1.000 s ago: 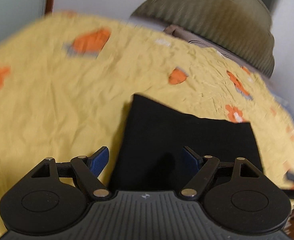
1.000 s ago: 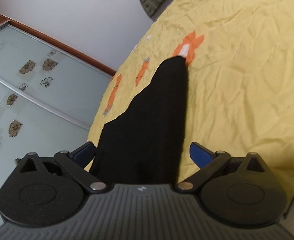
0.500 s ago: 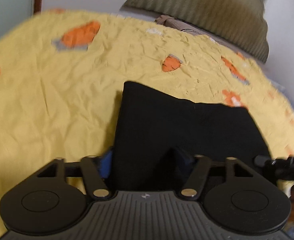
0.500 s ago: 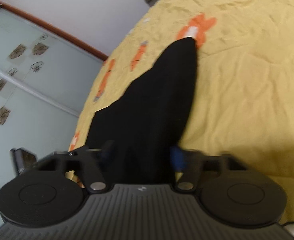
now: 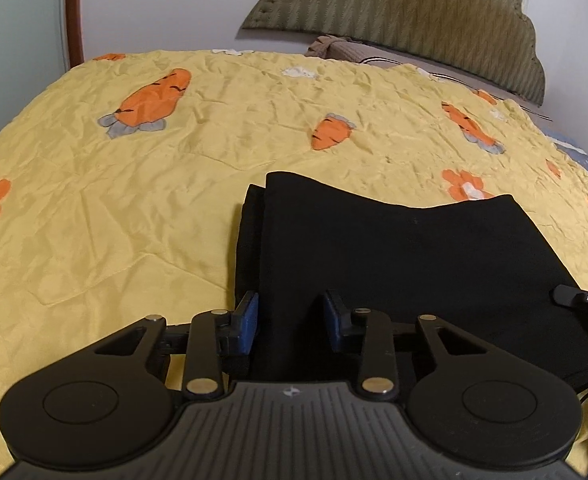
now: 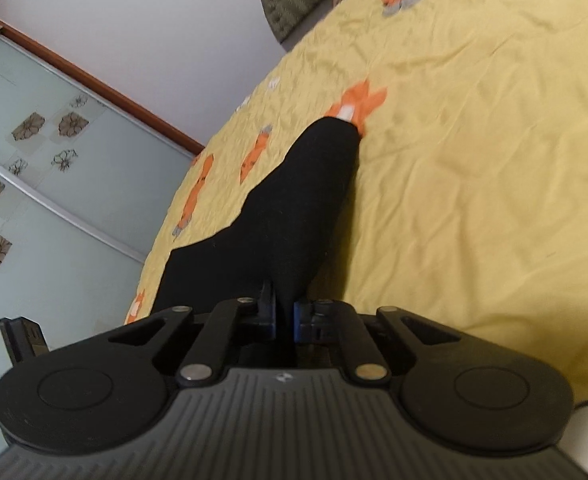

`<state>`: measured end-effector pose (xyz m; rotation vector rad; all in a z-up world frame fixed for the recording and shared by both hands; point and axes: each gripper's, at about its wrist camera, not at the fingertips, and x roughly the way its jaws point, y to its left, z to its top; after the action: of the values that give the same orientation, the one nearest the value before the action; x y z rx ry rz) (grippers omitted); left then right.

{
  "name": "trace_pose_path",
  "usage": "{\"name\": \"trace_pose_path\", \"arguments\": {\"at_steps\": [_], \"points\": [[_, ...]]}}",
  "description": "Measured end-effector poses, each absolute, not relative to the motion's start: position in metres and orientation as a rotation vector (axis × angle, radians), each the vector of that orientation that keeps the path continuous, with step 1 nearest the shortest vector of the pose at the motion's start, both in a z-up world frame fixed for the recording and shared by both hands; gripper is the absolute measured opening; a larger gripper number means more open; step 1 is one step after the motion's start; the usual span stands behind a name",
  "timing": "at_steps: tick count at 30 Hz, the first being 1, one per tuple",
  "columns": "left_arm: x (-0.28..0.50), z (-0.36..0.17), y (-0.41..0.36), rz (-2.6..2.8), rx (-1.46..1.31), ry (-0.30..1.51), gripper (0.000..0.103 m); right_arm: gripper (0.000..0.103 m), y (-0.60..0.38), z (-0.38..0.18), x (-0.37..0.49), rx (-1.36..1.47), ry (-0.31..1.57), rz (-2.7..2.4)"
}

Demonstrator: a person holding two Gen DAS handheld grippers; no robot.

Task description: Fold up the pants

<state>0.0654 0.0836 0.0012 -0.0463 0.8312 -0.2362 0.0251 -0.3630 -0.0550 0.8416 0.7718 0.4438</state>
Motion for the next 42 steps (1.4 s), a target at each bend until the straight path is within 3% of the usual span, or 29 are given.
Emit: {"name": "trace_pose_path", "arguments": {"at_steps": [5,7,8,9,15,20,25,27,32,33,35,36,38,42], "points": [[0.068,-0.001,0.090,-0.191,-0.051,0.818,0.029,0.010,-0.375,-0.052,0.023,0.829,0.791,0.443],[0.071,-0.002,0.100,-0.163,-0.071,0.813,0.020,0.028,-0.368,-0.058,0.029,0.824,0.843,0.459],[0.073,-0.003,0.105,-0.142,-0.076,0.813,0.019,0.048,-0.364,-0.059,0.029,0.813,0.851,0.465],[0.075,-0.005,0.110,-0.118,-0.074,0.818,0.015,0.058,-0.362,-0.058,0.028,0.812,0.838,0.469],[0.073,-0.003,0.126,-0.114,-0.128,0.818,0.012,0.079,-0.376,-0.046,0.009,0.802,0.757,0.473],[0.055,0.026,0.094,-0.253,-0.110,0.712,0.012,0.080,-0.406,-0.061,0.016,0.951,0.765,0.492],[0.053,0.029,0.031,-0.339,0.092,0.702,0.018,0.080,-0.409,-0.073,0.045,1.016,0.761,0.493],[0.064,0.012,0.014,-0.308,0.166,0.762,0.034,0.080,-0.407,-0.074,0.059,1.027,0.755,0.514],[0.066,-0.002,0.001,-0.272,0.231,0.774,0.042,0.078,-0.398,-0.074,0.100,0.990,0.767,0.516],[0.066,0.005,-0.004,-0.277,0.239,0.760,0.043,0.063,-0.394,-0.072,0.106,0.953,0.779,0.496],[0.069,0.019,-0.015,-0.323,0.240,0.727,0.048,0.055,-0.387,-0.070,0.110,0.904,0.816,0.467],[0.072,0.027,-0.020,-0.352,0.235,0.721,0.061,0.056,-0.385,-0.071,0.107,0.909,0.820,0.489],[0.081,0.042,-0.037,-0.409,0.211,0.715,0.077,0.063,-0.383,-0.073,0.091,0.904,0.825,0.526],[0.099,0.059,-0.099,-0.596,0.272,0.781,0.080,0.067,-0.382,-0.074,0.043,0.920,0.804,0.567]]}}
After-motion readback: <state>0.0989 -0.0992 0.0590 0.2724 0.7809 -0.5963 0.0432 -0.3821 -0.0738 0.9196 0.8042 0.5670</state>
